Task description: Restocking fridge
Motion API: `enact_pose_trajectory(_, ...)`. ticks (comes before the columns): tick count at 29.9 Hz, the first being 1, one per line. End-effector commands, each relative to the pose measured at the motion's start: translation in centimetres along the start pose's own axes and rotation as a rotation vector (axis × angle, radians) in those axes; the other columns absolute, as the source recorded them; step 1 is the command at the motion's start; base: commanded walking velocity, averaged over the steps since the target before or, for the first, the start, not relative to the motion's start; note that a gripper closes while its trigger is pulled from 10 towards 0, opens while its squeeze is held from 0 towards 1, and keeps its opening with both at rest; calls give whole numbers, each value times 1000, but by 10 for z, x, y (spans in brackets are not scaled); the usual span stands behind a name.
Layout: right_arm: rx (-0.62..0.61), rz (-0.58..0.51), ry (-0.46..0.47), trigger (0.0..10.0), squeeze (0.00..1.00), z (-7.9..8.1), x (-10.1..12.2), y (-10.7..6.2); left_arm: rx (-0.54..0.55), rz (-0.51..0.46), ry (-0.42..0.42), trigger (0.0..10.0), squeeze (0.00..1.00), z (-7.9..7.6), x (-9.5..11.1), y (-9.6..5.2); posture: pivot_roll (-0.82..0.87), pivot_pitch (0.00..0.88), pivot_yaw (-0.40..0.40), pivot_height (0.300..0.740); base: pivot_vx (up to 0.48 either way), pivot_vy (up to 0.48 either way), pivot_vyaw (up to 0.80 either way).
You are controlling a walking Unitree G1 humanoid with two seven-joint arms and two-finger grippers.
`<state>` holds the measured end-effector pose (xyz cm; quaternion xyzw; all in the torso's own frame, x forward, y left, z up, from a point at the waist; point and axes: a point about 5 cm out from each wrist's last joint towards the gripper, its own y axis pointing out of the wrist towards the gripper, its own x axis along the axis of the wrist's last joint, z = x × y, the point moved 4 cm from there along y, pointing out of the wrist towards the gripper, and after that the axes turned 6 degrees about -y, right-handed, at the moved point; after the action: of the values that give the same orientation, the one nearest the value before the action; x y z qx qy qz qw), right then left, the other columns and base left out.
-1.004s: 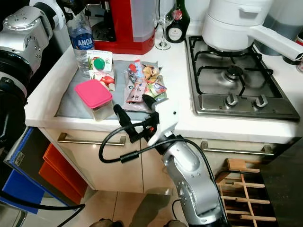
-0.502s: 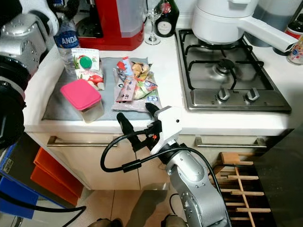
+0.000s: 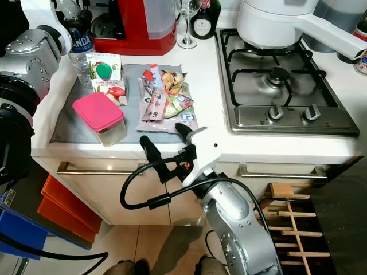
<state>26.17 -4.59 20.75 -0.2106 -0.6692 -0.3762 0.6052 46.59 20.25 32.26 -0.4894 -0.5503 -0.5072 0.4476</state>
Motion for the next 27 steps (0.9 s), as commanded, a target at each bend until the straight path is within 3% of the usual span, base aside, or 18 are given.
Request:
enact_pose_trajectory(1,22,-15,5,10000,4,2,6,0,-13,15,5,0,0,-2,-3,0,-259,137,59,740,0,0,0)
enact_pose_trajectory(10,15,-7,4,10000,8,-3,4,3,-50,-20,3,0,0,-7,7,1,-251,118,64,740,0,0,0)
enact_pose_trajectory(13,-32,19,-2,10000,4,-14,-6,2,-88,-105,-4,0,0,-12,32,1,-237,100,62,740,0,0,0)
enact_pose_trajectory(14,-32,19,-2,10000,4,-14,-6,2,-88,-105,-4,0,0,-12,32,1,-237,100,62,740,0,0,0)
enact_pose_trajectory(16,-79,21,-17,10000,8,-25,-11,4,-149,-214,25,0,0,-19,61,-2,-221,83,60,740,0,0,0)
enact_pose_trajectory(18,-88,18,-19,10000,4,-27,-11,5,-158,-240,28,0,0,-20,68,-3,-214,76,57,740,0,0,0)
enact_pose_trajectory(21,-112,2,-29,10000,8,-35,-9,7,-209,-376,41,0,0,-21,103,-12,-190,53,48,740,0,0,0)
enact_pose_trajectory(22,-126,-6,-34,10000,12,-38,-10,10,-244,-438,86,0,0,-24,115,-17,-175,39,44,740,0,0,0)
enact_pose_trajectory(27,-147,-27,-58,10000,8,-43,-9,13,-298,-500,120,0,0,-29,120,-24,-154,19,43,740,0,0,0)
